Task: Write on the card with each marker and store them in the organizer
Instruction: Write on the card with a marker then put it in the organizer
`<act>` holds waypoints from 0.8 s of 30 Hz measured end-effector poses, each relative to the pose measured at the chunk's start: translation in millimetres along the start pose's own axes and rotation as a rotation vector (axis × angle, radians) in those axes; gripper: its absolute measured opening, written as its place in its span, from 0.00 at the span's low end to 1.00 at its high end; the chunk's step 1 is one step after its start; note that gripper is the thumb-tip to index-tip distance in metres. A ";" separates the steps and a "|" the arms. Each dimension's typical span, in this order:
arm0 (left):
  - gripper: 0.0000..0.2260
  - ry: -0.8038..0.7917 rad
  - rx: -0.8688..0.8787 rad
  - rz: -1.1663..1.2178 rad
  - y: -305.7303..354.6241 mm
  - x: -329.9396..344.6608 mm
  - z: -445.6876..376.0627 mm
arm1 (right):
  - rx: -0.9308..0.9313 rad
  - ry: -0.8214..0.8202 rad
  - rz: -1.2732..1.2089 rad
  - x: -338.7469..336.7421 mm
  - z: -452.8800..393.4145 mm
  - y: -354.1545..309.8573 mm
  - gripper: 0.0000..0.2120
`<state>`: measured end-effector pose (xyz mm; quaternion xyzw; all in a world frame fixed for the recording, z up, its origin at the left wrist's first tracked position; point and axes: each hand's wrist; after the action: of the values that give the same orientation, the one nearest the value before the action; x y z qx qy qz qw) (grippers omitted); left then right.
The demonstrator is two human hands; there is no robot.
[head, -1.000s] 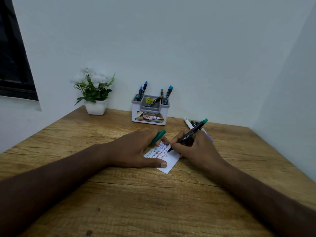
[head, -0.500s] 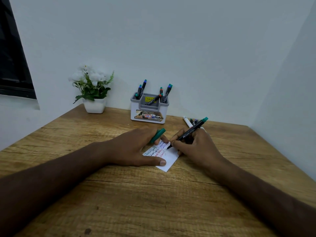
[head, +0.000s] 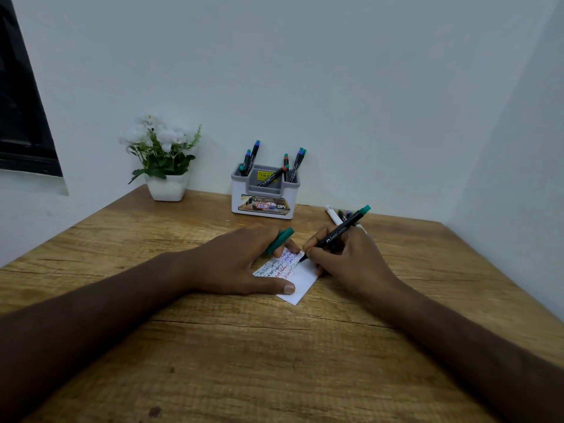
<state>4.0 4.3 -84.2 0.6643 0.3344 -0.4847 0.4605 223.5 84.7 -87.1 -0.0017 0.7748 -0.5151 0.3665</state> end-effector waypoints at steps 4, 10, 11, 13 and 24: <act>0.17 -0.005 0.016 0.012 2.1 -1.4 1.0 | -0.015 0.003 0.021 -0.1 0.8 -2.2 0.06; 0.17 -0.003 0.026 0.013 4.5 -2.4 1.5 | -0.008 0.013 0.012 -0.6 -0.1 -2.1 0.06; 0.17 -0.003 0.026 0.015 4.3 -2.4 1.6 | -0.006 0.014 0.007 -0.7 0.1 -2.5 0.05; 0.16 -0.004 0.036 0.024 5.7 -3.5 2.6 | 0.003 0.016 0.001 -0.5 0.8 -2.4 0.05; 0.16 0.005 0.045 0.030 5.2 -3.5 2.6 | 0.029 0.020 -0.017 -0.3 1.2 -3.1 0.05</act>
<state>6.7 0.0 -79.7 0.6808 0.3145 -0.4833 0.4517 223.2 82.4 -84.7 0.0023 0.7709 -0.5294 0.3541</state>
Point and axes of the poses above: each hand's wrist, its own z-axis away from the middle knuckle, its own x-axis out of the palm, y = z × x, and after that the axes turned 7 degrees about -y, right-handed
